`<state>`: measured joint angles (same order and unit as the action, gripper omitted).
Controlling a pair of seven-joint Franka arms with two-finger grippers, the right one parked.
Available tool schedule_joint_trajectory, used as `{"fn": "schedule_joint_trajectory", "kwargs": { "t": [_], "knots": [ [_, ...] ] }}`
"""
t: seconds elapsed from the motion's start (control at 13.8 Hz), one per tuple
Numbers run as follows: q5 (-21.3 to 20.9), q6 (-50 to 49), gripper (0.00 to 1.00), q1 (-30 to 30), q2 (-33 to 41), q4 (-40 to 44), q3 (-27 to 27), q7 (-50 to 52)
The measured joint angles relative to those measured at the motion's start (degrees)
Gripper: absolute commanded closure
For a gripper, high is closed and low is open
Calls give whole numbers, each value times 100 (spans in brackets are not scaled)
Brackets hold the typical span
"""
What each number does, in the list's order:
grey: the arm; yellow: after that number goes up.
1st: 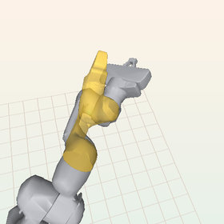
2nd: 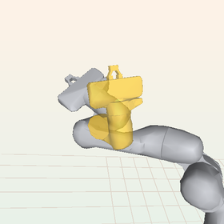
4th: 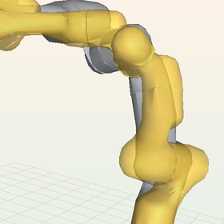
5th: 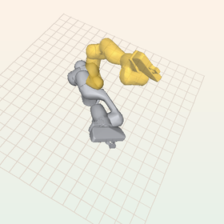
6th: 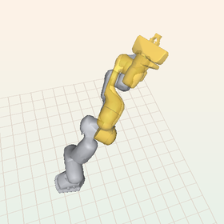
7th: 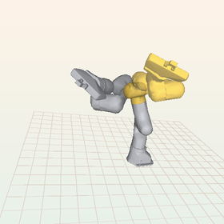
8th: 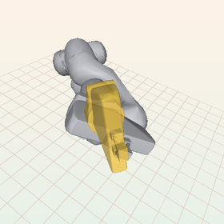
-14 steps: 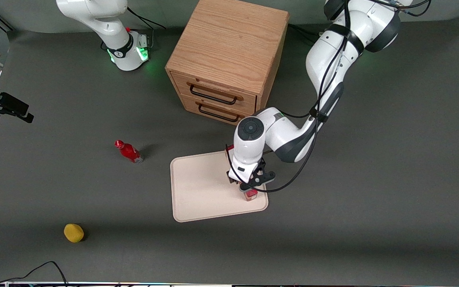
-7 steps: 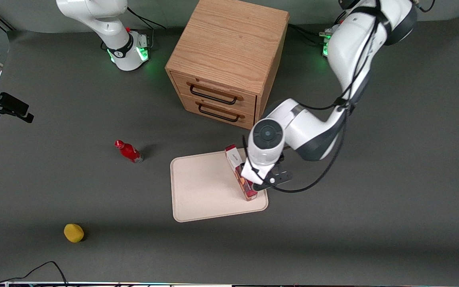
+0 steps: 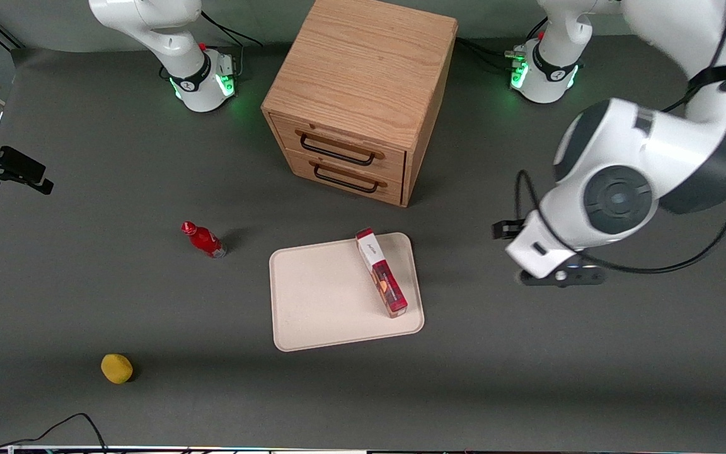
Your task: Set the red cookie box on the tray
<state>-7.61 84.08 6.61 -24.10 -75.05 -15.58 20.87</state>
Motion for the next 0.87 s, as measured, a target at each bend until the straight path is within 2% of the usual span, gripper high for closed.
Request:
{"fn": "schedule_joint_trajectory", "kwargs": {
  "t": [0.36,0.58,0.87],
  "knots": [
    [520,116,0,-14,1319,-1226,1369,-1306],
    [609,423,0,-19,2204,-2001,1891,-2030],
    [627,514,0,-32,2579,-2210,2673,-2888]
  ]
}}
